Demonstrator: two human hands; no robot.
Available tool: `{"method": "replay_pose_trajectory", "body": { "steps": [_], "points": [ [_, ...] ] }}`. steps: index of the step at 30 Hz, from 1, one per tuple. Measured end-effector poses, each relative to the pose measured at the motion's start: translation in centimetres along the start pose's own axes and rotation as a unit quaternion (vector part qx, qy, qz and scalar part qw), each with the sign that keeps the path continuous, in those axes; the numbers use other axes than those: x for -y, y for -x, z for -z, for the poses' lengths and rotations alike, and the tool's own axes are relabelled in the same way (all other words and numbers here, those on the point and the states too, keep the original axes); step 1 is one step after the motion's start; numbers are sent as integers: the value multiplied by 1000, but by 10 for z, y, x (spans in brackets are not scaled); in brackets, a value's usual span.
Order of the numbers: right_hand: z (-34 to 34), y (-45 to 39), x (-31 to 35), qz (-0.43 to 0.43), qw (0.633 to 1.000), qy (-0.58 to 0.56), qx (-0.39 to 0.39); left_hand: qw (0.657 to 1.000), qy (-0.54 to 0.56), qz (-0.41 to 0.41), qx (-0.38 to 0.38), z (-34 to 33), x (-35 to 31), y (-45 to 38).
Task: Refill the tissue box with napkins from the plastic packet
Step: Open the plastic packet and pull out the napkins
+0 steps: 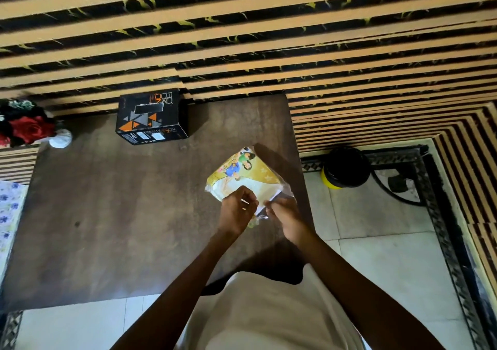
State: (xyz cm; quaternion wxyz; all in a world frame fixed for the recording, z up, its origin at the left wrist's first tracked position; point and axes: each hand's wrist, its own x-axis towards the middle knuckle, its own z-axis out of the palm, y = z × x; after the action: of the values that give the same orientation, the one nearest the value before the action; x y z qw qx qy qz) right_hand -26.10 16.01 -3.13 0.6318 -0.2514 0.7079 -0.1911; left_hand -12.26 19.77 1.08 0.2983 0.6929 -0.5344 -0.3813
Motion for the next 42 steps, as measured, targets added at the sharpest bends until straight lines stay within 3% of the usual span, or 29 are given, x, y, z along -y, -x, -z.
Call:
{"method": "replay_pose_trajectory", "body": {
  "steps": [3,5,7,9,13,21,24,28,32,36,38,42],
  "points": [
    [-7,-6,0,-51,989,-137,10,999,26,0,45,4,4,-2],
    [-8,-5,2,-73,980,-184,29,999,35,17,24,10,10,-6],
    [-8,-11,4,-87,977,-188,49,999,-5,41,-30,20,24,-18],
    [-9,-17,6,-87,978,-183,57,992,-89,77,-38,36,36,-34],
    [-14,-24,10,-42,980,-187,58,978,-174,105,47,64,61,-64],
    [-16,-21,21,32,975,-99,195,969,39,241,38,75,90,-78],
    [-11,-21,25,76,981,-33,174,951,115,284,23,72,97,-76],
    [-12,-19,34,66,981,7,185,932,186,310,19,67,101,-85],
    [-14,-21,36,123,984,14,130,920,177,349,-14,62,114,-92],
    [20,-22,34,159,983,11,88,910,136,367,-138,66,140,-105],
    [50,-18,35,160,985,0,69,906,137,359,-177,78,122,-102],
    [100,-6,37,181,980,-72,35,920,31,347,-179,81,104,-104]
  ]
}}
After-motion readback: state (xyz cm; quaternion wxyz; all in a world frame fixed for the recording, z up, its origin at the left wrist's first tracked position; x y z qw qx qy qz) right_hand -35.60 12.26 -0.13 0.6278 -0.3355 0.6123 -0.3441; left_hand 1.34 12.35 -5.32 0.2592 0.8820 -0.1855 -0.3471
